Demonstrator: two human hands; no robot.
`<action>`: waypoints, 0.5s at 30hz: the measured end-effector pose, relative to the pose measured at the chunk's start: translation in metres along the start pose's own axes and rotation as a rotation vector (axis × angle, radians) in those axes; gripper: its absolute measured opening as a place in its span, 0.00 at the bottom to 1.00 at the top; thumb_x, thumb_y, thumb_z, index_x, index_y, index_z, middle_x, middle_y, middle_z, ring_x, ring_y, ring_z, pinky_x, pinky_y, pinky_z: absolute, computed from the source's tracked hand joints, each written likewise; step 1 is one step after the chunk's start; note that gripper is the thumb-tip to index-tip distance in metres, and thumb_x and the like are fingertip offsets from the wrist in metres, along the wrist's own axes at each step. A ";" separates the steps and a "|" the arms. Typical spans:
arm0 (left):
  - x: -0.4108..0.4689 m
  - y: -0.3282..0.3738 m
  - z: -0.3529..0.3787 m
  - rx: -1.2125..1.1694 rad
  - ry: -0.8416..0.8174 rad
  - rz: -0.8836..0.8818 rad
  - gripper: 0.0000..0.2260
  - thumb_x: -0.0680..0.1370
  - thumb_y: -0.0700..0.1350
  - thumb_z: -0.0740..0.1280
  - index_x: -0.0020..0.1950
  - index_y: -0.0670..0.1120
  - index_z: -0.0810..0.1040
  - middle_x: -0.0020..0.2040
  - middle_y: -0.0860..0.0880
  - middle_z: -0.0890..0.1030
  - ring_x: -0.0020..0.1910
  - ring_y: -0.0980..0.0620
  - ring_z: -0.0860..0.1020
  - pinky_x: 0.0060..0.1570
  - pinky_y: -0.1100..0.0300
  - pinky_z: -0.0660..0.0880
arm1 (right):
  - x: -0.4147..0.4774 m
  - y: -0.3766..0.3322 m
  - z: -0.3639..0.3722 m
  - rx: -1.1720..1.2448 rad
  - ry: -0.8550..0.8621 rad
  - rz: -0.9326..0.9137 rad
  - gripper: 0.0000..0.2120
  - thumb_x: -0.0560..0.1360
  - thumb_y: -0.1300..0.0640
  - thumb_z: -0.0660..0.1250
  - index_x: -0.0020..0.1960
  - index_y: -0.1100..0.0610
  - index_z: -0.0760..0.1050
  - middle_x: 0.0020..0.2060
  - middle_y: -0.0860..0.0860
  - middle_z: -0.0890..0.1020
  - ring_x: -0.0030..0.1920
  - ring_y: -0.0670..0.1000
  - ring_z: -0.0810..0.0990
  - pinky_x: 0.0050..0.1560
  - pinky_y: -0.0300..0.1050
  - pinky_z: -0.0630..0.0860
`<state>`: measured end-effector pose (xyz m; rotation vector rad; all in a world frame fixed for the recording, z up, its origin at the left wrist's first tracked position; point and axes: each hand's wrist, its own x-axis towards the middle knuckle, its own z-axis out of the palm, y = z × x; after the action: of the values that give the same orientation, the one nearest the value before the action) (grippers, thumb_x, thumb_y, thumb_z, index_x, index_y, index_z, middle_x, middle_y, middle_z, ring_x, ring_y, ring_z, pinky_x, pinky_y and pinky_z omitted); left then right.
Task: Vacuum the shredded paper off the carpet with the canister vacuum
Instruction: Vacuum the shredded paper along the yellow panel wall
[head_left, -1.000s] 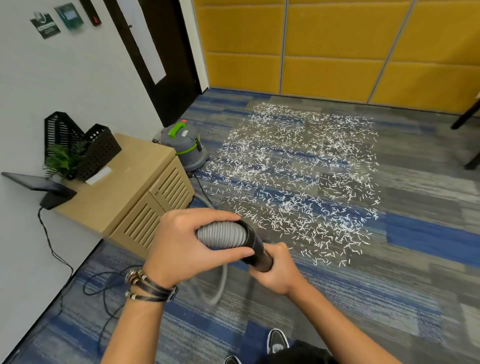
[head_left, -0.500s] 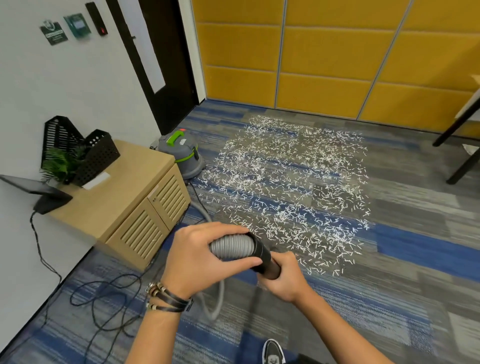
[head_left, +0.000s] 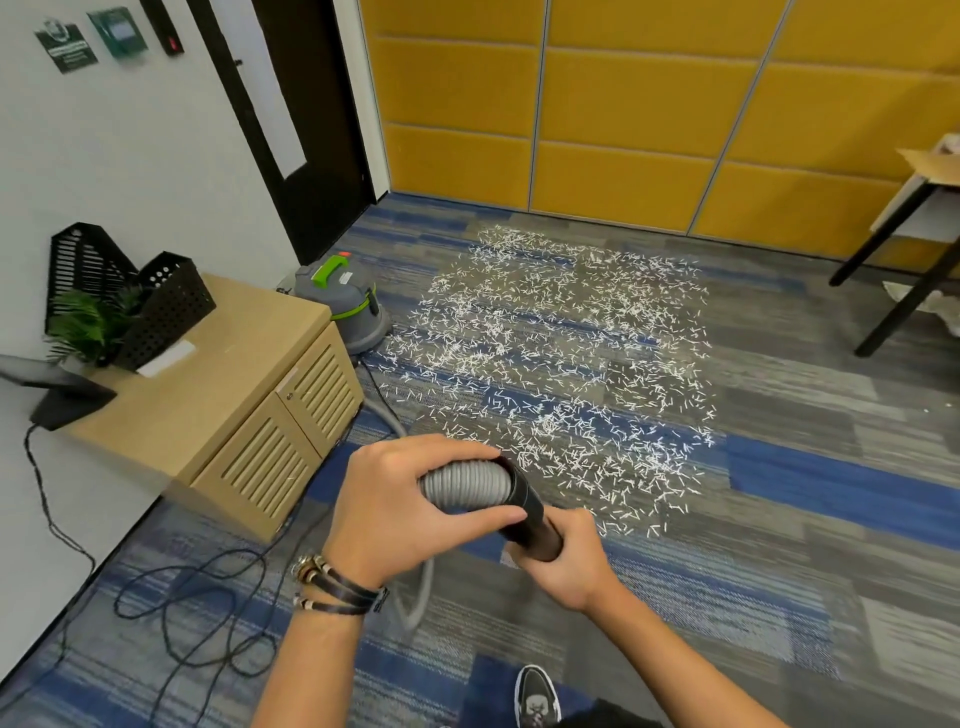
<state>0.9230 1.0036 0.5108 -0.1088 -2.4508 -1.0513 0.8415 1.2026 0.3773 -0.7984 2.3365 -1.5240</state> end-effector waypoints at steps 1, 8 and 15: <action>0.000 0.000 -0.001 -0.025 -0.013 -0.004 0.23 0.66 0.66 0.81 0.55 0.55 0.88 0.51 0.64 0.86 0.50 0.66 0.84 0.53 0.64 0.81 | -0.002 0.000 0.000 0.006 -0.009 -0.004 0.20 0.67 0.64 0.72 0.31 0.43 0.68 0.24 0.41 0.69 0.27 0.42 0.64 0.31 0.37 0.60; -0.005 0.001 0.005 -0.091 0.016 -0.051 0.22 0.66 0.63 0.82 0.55 0.55 0.89 0.51 0.63 0.87 0.50 0.63 0.85 0.53 0.62 0.82 | -0.008 0.005 -0.012 -0.049 0.012 -0.007 0.10 0.65 0.62 0.72 0.33 0.50 0.73 0.24 0.43 0.69 0.26 0.43 0.65 0.30 0.39 0.62; 0.002 -0.003 0.007 -0.097 0.007 -0.070 0.21 0.65 0.62 0.83 0.54 0.55 0.89 0.50 0.63 0.87 0.50 0.63 0.85 0.53 0.62 0.82 | 0.010 -0.002 -0.008 -0.010 -0.015 -0.012 0.19 0.66 0.65 0.71 0.32 0.41 0.71 0.24 0.41 0.69 0.26 0.43 0.64 0.30 0.37 0.60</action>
<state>0.9178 1.0058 0.5055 -0.0507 -2.4131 -1.1988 0.8302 1.2028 0.3835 -0.8255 2.3344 -1.5071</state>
